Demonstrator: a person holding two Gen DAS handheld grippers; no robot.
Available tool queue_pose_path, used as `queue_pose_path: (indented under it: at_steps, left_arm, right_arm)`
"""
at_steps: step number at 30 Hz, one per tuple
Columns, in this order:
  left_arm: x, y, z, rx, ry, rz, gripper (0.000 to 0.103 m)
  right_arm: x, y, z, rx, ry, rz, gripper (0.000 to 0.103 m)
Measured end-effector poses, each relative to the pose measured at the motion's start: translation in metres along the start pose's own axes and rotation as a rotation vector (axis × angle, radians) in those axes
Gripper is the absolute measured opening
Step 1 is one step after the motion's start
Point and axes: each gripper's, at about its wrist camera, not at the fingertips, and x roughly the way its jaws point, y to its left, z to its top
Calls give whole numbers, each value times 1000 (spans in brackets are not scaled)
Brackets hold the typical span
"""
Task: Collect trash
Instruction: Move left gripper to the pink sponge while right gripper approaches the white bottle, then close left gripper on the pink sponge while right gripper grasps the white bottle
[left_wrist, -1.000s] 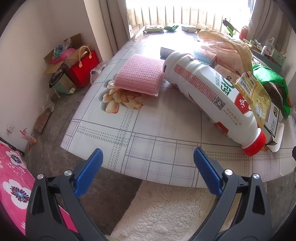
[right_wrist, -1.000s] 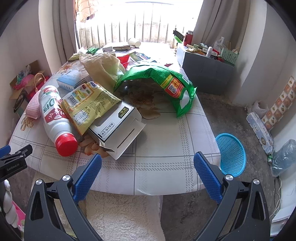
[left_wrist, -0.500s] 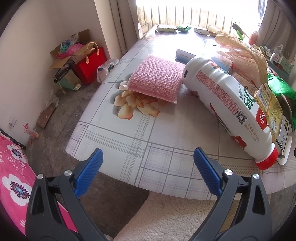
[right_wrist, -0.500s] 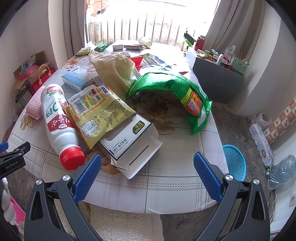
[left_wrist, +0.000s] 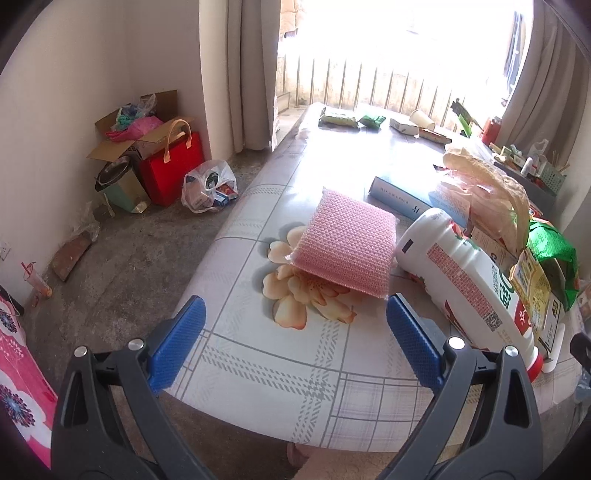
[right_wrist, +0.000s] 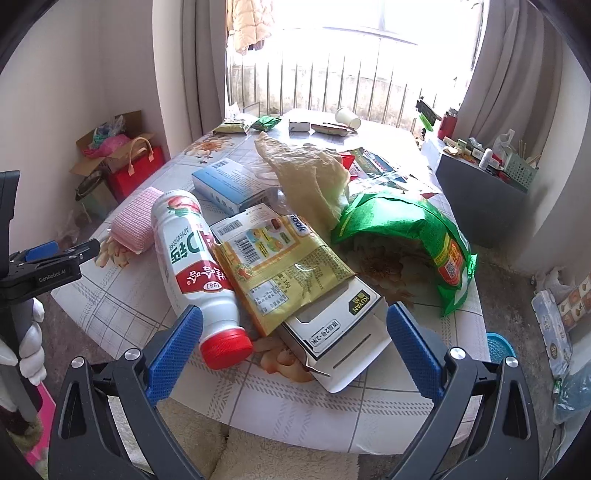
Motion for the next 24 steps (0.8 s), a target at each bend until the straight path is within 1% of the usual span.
queue_pose_path:
  at_steps: [3, 4, 5, 7, 10, 13, 14, 16, 18, 21, 23, 24]
  left_arm:
    - [8, 8, 14, -4, -10, -40, 94]
    - [13, 10, 20, 1, -10, -55, 90]
    - [18, 11, 26, 9, -4, -74, 84]
    - [35, 12, 40, 11, 31, -120, 74]
    - [66, 13, 54, 14, 111, -196, 72]
    - [97, 12, 61, 22, 203, -233, 72]
    - [105, 13, 63, 9, 228, -246, 72]
    - [116, 15, 65, -16, 255, -283, 72]
    - [120, 14, 67, -6, 265, -296, 71]
    - [120, 12, 68, 9, 273, -328, 61]
    - [118, 9, 67, 13, 275, -349, 50]
    - [116, 9, 65, 11, 277, -365, 47]
  right_arm:
    - [9, 16, 7, -37, 12, 69, 97]
    - [12, 20, 10, -47, 16, 91, 97]
    - [16, 25, 13, -58, 20, 109, 96]
    - [24, 34, 19, -81, 27, 144, 92]
    - [37, 46, 29, -114, 42, 187, 88]
    - [50, 55, 37, -143, 59, 184, 86]
    - [54, 57, 39, -149, 65, 183, 85]
    - [61, 59, 40, -163, 85, 184, 83]
    - [69, 62, 41, -182, 106, 183, 78]
    - [79, 64, 40, -199, 137, 174, 72]
    - [82, 65, 39, -199, 142, 180, 70]
    - [83, 66, 39, -199, 142, 182, 68]
